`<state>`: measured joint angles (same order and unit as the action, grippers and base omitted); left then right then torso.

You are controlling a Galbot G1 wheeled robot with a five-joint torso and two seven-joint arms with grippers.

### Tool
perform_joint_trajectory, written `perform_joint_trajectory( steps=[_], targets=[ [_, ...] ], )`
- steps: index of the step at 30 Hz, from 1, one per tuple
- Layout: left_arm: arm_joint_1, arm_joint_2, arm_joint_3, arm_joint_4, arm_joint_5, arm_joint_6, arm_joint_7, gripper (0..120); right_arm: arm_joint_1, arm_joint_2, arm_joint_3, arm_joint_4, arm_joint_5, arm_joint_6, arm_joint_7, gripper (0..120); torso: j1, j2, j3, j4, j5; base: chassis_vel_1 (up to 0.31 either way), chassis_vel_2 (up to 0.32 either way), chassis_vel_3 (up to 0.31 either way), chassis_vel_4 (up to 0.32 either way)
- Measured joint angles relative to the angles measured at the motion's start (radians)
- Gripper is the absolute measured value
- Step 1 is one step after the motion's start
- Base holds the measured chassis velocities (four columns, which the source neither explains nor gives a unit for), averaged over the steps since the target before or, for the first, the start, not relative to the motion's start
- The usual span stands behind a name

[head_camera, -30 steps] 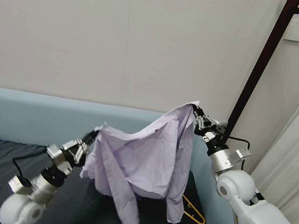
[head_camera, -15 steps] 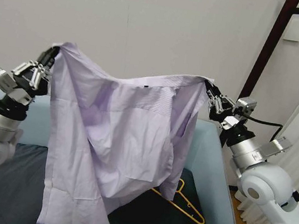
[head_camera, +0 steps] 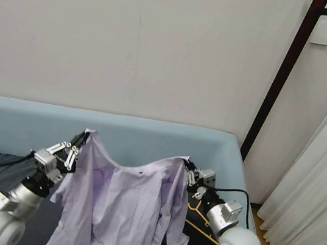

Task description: Pick up the clothes from the sofa and hang them on the clothes hanger.

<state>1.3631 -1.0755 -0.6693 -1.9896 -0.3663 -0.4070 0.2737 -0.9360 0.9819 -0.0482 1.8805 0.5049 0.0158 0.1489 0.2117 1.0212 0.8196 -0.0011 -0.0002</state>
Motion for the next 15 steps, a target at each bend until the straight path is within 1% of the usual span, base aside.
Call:
perform_joint_trajectory(
  steps=[3, 7, 9, 10, 11, 13, 15],
  targets=[
    [0.006, -0.012, 0.0, 0.001, 0.009, -0.004, -0.005, 0, -0.014, 0.031, -0.002, -0.033, -0.002, 0.011, 0.002, 0, 0.0, 0.0, 0.0, 0.0, -0.0001, 0.0, 0.0, 0.0, 0.0],
    [0.005, -0.012, -0.001, 0.005, 0.009, -0.006, -0.006, 0, -0.031, 0.045, -0.004, -0.073, -0.013, 0.033, 0.014, 0, 0.0, 0.0, 0.0, 0.0001, 0.0, 0.0, 0.0, 0.0, 0.0],
    [0.001, -0.01, -0.003, 0.01, 0.007, -0.007, -0.006, 0, -0.05, 0.041, -0.001, -0.101, -0.017, 0.023, 0.023, 8, 0.0, 0.0, 0.0, 0.0, 0.0, 0.0, 0.0, 0.0, 0.0],
    [0.001, -0.01, -0.003, 0.01, 0.007, -0.007, -0.006, 0, -0.05, 0.041, -0.001, -0.101, -0.017, 0.023, 0.023, 8, 0.0, 0.0, 0.0, 0.0, 0.0, 0.0, 0.0, 0.0, 0.0],
    [-0.001, -0.009, -0.004, 0.013, 0.006, -0.008, -0.007, 0, -0.06, 0.035, 0.004, -0.119, -0.018, 0.012, 0.022, 12, 0.0, 0.0, 0.0, 0.0, 0.0001, 0.0, 0.0, 0.0, 0.0],
    [-0.005, -0.004, -0.008, 0.019, 0.005, -0.008, -0.008, 0, -0.077, 0.016, 0.025, -0.175, -0.037, -0.029, 0.005, 21, 0.0, 0.0, 0.0, -0.0002, 0.0, 0.0, 0.0, 0.0, 0.0],
    [-0.007, 0.0, -0.011, 0.023, 0.003, -0.009, -0.009, 0, -0.075, -0.005, 0.045, -0.258, -0.074, -0.093, -0.02, 30, 0.0, 0.0, 0.0, -0.0004, 0.0, 0.0, 0.0, 0.0, 0.0]
  ],
)
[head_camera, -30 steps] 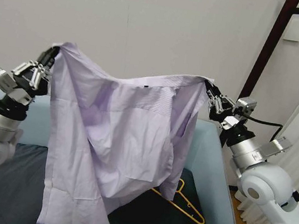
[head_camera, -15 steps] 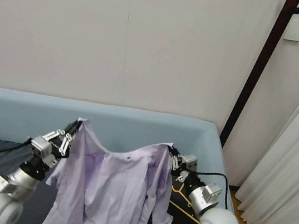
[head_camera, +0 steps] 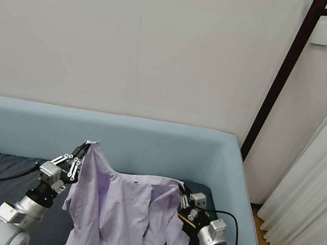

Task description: Pick up the clothes from the sofa and hang them on the clothes hanger.

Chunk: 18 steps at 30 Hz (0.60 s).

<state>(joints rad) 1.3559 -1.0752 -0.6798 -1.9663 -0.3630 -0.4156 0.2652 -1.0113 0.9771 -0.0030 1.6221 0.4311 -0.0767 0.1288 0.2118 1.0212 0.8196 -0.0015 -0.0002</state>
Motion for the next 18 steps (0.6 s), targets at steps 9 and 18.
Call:
perform_joint_trajectory(
  steps=[9, 18],
  targets=[
    [0.003, -0.008, -0.001, 0.007, 0.009, -0.001, -0.003, 0, 0.147, 0.042, 0.049, -0.382, -0.06, 0.02, -0.294, 63, 0.0, 0.0, 0.0, 0.0003, 0.0002, 0.0, 0.0, 0.0, 0.0],
    [0.012, -0.031, -0.013, -0.015, 0.013, 0.002, -0.02, 0, 0.335, 0.179, 0.074, -0.736, -0.151, 0.055, -0.416, 94, 0.0, 0.0, 0.0, 0.0005, -0.0001, 0.0, 0.0, 0.0, 0.0]
  ],
)
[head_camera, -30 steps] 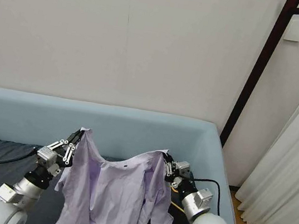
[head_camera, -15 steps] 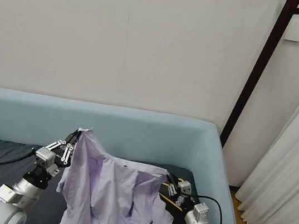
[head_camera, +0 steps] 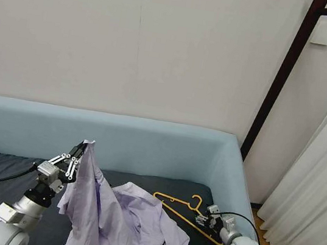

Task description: Pick up the clothes from the sofa and hang them on the clothes hanger.

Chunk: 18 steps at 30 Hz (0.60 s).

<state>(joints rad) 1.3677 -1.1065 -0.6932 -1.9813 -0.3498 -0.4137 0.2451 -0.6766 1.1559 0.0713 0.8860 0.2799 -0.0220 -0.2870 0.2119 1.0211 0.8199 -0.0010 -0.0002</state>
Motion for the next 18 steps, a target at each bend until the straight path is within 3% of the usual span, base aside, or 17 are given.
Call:
perform_joint_trajectory(
  steps=[5, 12, 18],
  targets=[
    [0.006, 0.0, -0.015, -0.009, -0.002, 0.002, -0.011, 0, 0.048, 0.037, 0.014, -0.114, -0.019, 0.003, -0.05, 100, 0.0, 0.0, 0.0, -0.0001, 0.0, 0.0, 0.0, 0.0, 0.0],
    [0.012, -0.007, -0.021, -0.021, -0.004, 0.002, -0.018, 0, 0.071, 0.064, 0.028, -0.2, -0.025, 0.004, -0.06, 98, 0.0, 0.0, 0.0, -0.0002, 0.0001, 0.0, 0.0, 0.0, 0.0],
    [0.014, -0.011, -0.022, -0.032, -0.004, 0.004, -0.025, 0, 0.08, 0.076, 0.033, -0.223, -0.046, -0.069, -0.028, 77, 0.0, 0.0, 0.0, -0.0002, 0.0, 0.0, 0.0, 0.0, 0.0]
  ],
)
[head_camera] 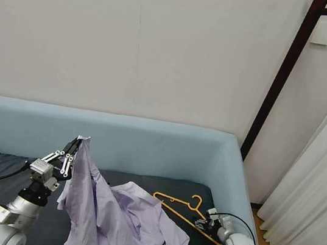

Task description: Pick up the clothes from the sofa and hang them on the clothes hanger.

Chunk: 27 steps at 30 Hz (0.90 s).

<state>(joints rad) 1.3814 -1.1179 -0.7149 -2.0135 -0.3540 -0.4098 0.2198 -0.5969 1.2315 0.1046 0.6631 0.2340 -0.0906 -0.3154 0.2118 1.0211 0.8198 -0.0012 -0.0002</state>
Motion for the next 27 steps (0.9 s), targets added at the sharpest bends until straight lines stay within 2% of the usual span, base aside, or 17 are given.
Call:
perform_joint_trajectory(
  steps=[3, 6, 7, 10, 13, 16, 21, 27],
  targets=[
    [0.002, -0.001, -0.002, -0.003, 0.0, 0.0, -0.003, 0, 0.001, 0.004, 0.003, 0.0, -0.002, -0.028, 0.01, 70, 0.0, 0.0, 0.0, 0.0001, 0.0, 0.0, 0.0, 0.0, 0.0],
    [0.003, -0.002, -0.004, -0.004, 0.0, 0.001, -0.008, 0, 0.002, 0.009, 0.007, -0.004, -0.001, -0.052, 0.015, 58, 0.0, 0.0, 0.0, 0.0005, 0.0002, 0.0, 0.0, 0.0, 0.0],
    [0.003, -0.002, -0.004, -0.004, 0.0, 0.001, -0.008, 0, 0.002, 0.009, 0.007, -0.004, -0.001, -0.052, 0.015, 58, 0.0, 0.0, 0.0, 0.0005, 0.0002, 0.0, 0.0, 0.0, 0.0],
    [0.003, -0.004, -0.005, -0.004, 0.001, 0.001, -0.012, 0, 0.002, 0.009, 0.008, -0.004, -0.007, -0.065, 0.003, 43, 0.0, 0.0, 0.0, 0.0005, 0.0001, 0.0, 0.0, 0.0, 0.0],
    [0.002, -0.005, -0.003, -0.003, 0.002, 0.001, -0.014, 0, 0.0, 0.009, 0.008, -0.002, -0.012, -0.068, -0.005, 36, 0.0, 0.0, 0.0, 0.0005, 0.0002, 0.0, 0.0, 0.0, 0.0],
    [-0.005, -0.007, 0.004, 0.005, 0.003, 0.001, -0.015, 0, -0.008, 0.002, 0.006, 0.01, -0.018, -0.069, -0.015, 20, 0.0, 0.0, 0.0, 0.0003, 0.0001, 0.0, 0.0, 0.0, 0.0],
    [-0.019, -0.005, 0.018, 0.017, 0.004, 0.002, -0.019, 0, -0.027, -0.015, -0.001, 0.049, -0.041, -0.072, -0.018, 5, 0.0, 0.0, 0.0, 0.0, 0.0001, 0.0, 0.0, 0.0, 0.0],
    [-0.036, 0.006, 0.035, 0.032, 0.003, 0.002, -0.02, 0, -0.075, -0.071, -0.024, 0.153, -0.059, -0.079, 0.02, 5, 0.0, 0.0, 0.0, -0.0003, 0.0002, 0.0, 0.0, 0.0, 0.0]
  ],
)
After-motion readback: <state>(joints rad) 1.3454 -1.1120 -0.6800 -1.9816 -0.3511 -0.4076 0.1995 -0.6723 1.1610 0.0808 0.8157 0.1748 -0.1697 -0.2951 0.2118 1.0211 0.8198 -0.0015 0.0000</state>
